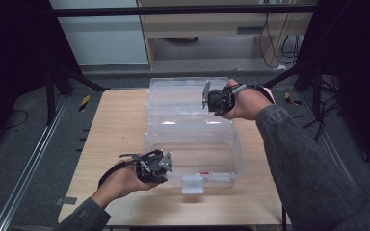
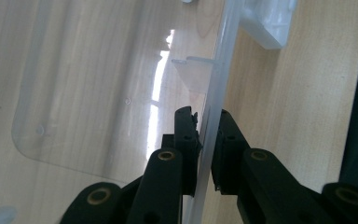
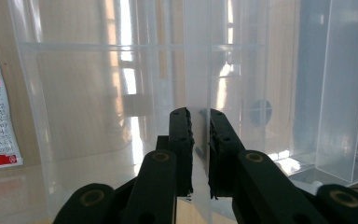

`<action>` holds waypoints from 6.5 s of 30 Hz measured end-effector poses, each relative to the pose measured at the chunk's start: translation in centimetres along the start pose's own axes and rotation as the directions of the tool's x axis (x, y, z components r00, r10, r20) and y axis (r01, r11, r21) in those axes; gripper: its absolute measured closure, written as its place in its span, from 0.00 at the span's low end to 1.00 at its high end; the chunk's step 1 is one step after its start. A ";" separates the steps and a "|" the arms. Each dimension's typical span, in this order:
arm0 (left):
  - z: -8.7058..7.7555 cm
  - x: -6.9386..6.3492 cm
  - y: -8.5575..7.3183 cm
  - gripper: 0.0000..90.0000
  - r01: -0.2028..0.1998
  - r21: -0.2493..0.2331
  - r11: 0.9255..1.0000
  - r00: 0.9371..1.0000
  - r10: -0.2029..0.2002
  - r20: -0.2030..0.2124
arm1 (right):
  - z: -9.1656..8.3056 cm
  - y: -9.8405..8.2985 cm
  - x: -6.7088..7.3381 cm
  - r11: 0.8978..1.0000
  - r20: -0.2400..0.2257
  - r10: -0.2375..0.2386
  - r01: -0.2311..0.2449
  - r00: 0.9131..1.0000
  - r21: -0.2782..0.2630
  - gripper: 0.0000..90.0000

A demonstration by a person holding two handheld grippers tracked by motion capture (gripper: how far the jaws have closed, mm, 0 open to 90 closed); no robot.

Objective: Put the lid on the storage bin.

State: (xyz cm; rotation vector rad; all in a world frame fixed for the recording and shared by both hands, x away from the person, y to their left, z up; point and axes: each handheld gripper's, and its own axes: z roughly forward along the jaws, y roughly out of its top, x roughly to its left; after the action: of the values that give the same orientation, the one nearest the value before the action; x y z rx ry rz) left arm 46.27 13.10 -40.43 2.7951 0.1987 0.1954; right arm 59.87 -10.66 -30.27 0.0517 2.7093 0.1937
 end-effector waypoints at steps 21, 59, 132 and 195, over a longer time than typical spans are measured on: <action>0.2 0.7 -0.1 0.89 0.061 -0.022 0.998 0.998 -0.062 -0.023 | -1.3 0.5 0.4 1.000 -0.041 0.015 -0.016 0.999 -0.024 0.96; 0.6 0.6 0.0 0.86 0.119 -0.064 0.991 0.990 -0.124 -0.071 | -3.8 -0.2 6.9 0.996 0.047 -0.047 0.051 0.998 -0.075 0.95; 1.0 -0.3 0.1 0.81 0.135 -0.103 0.985 0.982 -0.147 -0.120 | -3.6 -2.0 10.1 0.991 0.000 -0.050 0.050 0.999 -0.127 0.93; -13.6 10.6 -2.5 1.00 0.405 -0.395 0.824 0.879 -0.471 -0.082 | -3.5 -2.3 10.4 0.990 -0.011 -0.069 0.067 0.998 -0.125 0.90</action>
State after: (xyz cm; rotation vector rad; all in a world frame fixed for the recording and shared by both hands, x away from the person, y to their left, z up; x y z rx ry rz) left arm 54.26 21.37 -27.39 2.2801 0.7614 0.3281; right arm 48.94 -12.66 -31.71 -0.0793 2.7030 0.3438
